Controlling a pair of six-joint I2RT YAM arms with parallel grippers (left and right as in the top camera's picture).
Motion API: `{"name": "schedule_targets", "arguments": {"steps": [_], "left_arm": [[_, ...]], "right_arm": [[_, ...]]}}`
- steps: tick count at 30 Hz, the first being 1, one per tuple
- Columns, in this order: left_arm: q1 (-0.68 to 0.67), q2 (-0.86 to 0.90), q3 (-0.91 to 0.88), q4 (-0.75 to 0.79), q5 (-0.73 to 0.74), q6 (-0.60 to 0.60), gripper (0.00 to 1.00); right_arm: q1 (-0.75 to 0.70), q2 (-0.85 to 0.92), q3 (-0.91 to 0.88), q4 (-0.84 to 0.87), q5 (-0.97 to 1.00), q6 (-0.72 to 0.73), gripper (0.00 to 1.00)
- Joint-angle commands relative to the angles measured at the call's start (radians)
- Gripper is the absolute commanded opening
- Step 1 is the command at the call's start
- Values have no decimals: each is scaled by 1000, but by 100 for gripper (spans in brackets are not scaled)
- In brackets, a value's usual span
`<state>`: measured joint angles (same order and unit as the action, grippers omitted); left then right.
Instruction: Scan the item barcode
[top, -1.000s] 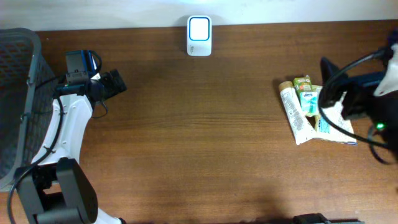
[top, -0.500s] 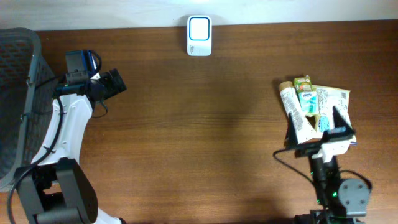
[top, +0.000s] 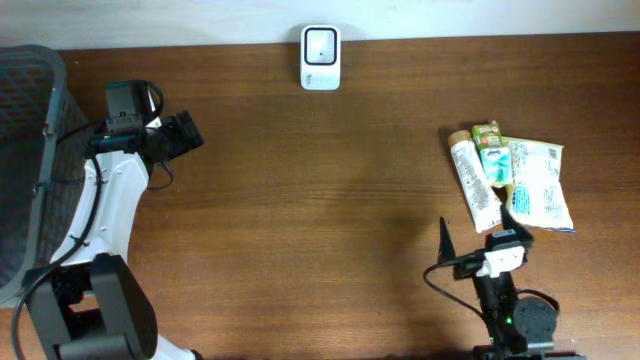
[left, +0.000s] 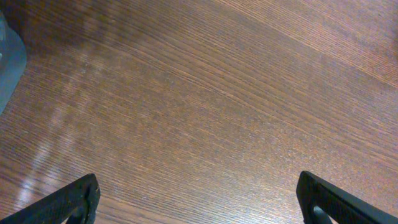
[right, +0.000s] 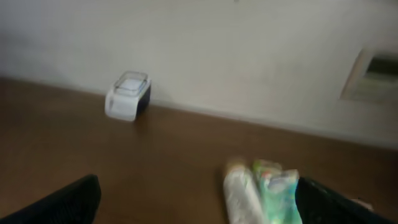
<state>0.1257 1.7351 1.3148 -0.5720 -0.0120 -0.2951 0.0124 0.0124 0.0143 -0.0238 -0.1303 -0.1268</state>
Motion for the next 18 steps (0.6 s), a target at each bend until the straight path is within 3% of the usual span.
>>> {"name": "schedule_targets", "arguments": {"steps": [1, 3, 18], "left_arm": [[0, -15, 13, 2, -7, 12, 99], [0, -15, 13, 2, -7, 12, 99], [0, -15, 13, 2, -7, 12, 99]], "right_arm": [[9, -9, -9, -43, -23, 100, 99], [9, -9, -9, -41, -24, 178, 99], [9, -9, -9, -41, -24, 177, 99]]}}
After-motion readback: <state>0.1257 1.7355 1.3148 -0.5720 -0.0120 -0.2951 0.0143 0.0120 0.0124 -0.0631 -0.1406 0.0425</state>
